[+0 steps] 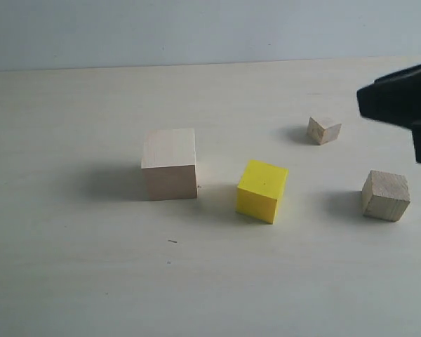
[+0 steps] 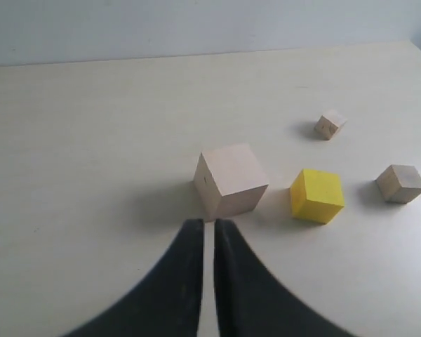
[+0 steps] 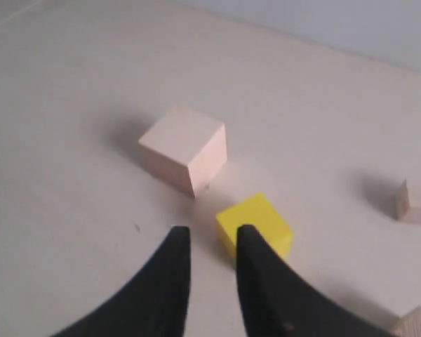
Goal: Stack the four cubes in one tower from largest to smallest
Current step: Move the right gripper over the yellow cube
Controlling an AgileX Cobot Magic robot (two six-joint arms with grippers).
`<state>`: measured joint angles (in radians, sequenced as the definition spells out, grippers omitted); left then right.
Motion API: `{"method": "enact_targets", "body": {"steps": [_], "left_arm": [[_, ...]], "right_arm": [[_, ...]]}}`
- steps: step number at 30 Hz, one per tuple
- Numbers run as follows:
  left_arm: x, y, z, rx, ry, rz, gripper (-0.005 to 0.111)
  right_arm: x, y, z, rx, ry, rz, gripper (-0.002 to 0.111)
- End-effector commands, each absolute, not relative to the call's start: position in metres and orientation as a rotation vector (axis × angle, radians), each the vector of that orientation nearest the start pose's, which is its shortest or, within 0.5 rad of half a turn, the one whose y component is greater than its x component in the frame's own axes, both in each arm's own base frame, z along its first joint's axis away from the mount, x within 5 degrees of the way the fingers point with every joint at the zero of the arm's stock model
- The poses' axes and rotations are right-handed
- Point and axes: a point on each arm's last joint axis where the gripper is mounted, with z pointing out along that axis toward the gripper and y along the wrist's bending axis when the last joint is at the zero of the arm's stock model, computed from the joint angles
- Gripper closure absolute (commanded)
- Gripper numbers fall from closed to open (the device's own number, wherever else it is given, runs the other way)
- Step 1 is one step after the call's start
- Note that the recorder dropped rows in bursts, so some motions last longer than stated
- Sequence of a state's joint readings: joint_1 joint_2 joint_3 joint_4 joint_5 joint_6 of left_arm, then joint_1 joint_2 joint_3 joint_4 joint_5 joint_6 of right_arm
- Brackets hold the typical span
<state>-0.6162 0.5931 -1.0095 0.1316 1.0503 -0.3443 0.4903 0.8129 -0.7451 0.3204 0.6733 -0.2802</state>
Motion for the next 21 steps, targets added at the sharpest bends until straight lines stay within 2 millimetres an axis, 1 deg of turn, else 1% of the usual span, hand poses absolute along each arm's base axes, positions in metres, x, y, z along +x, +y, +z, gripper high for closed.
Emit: {"method": "enact_targets", "body": {"steps": [1,3,4,9,12,17,21], "left_arm": [[0.068,-0.036,0.397,0.316,2.151,-0.389,0.089],[0.07,-0.037,0.388,0.355,2.171,-0.353,0.082],[0.072,-0.038,0.382,0.37,2.188,-0.339,0.078],[0.075,-0.04,0.359,0.389,2.261,-0.306,0.057],[0.076,-0.041,0.353,0.394,2.276,-0.296,0.048],[0.079,-0.042,0.355,0.396,2.233,-0.298,0.046],[0.081,-0.042,0.356,0.396,2.209,-0.289,0.046]], "right_arm": [[0.136,0.089,0.312,-0.819,2.269,0.342,0.053],[0.141,0.089,0.307,-0.841,2.291,0.299,0.044],[0.142,0.089,0.307,-0.837,2.285,0.298,0.041],[0.153,0.091,0.305,-0.846,2.247,0.241,0.04],[0.163,0.095,0.3,-0.847,2.242,0.222,0.04],[0.184,0.105,0.285,-0.841,2.255,0.212,0.04],[0.202,0.114,0.266,-0.856,2.297,0.193,0.038]]}}
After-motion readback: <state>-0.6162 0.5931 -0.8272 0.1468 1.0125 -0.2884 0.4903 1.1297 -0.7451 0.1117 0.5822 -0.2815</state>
